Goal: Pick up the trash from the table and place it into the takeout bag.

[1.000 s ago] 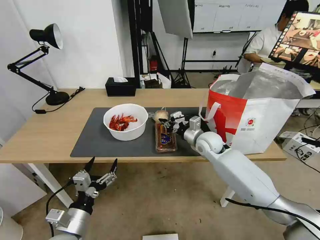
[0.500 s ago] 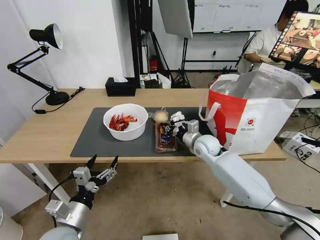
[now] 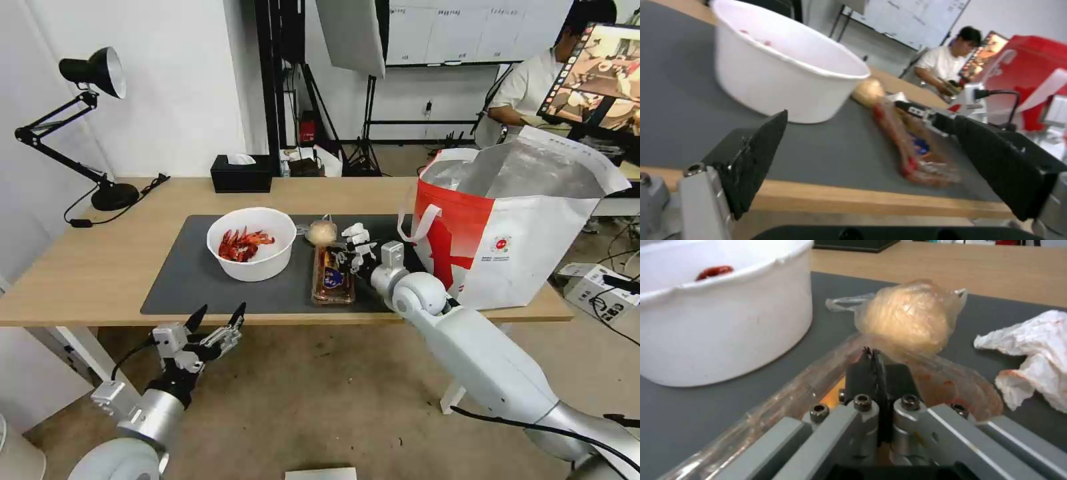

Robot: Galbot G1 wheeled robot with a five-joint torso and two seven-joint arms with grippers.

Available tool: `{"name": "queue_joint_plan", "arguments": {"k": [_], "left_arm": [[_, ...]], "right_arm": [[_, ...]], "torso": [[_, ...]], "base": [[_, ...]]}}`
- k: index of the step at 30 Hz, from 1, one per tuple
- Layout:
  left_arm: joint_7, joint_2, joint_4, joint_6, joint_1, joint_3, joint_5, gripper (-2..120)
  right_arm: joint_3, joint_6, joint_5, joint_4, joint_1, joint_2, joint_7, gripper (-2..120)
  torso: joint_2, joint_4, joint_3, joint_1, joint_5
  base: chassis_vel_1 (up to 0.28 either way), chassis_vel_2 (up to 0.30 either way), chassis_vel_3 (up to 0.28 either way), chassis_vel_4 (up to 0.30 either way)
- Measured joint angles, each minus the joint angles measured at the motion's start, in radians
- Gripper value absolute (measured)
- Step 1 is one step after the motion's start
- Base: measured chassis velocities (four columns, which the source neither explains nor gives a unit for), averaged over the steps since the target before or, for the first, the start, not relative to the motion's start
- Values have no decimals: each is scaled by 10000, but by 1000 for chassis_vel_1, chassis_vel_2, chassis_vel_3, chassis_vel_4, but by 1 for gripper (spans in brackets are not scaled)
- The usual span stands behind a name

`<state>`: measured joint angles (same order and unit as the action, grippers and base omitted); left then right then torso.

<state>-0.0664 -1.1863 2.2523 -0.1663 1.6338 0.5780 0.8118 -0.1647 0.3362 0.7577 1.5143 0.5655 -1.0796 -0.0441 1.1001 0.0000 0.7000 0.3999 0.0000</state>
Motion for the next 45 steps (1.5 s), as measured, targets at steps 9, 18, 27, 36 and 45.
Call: {"name": "queue_joint_plan", "arguments": {"k": [9, 18, 27, 36, 45], "left_arm": [[226, 1455, -315, -1055, -1575, -829, 3462, 100], [253, 2144, -1453, -2300, -3142, -1717, 5919, 100], [789, 2152, -2330, -2365, -3803, -1808, 6507, 100], [978, 2218, -2634, -2394, -4433, -2023, 6938, 100], [1100, 2082, -2924, -2378, -4997, -2599, 6931, 100]], "right_arm": [[252, -34, 179, 383, 58, 313, 25, 0], [-45, -57, -244, 303, -15, 689, -299, 0], [-634, -61, -242, -20, -539, 213, -426, 0], [-782, -45, -244, -145, -738, 41, -336, 0], [-574, -34, -244, -45, -555, 218, -185, 0]], "torso": [[0, 0, 0, 1, 0], [0, -4, 0, 1, 2], [-1, 4, 0, 1, -2], [-1, 2, 0, 1, 0], [-1, -1, 0, 1, 1]], "base": [[0, 0, 0, 0], [0, 0, 0, 0], [0, 0, 0, 0], [0, 0, 0, 0], [0, 0, 0, 0]]}}
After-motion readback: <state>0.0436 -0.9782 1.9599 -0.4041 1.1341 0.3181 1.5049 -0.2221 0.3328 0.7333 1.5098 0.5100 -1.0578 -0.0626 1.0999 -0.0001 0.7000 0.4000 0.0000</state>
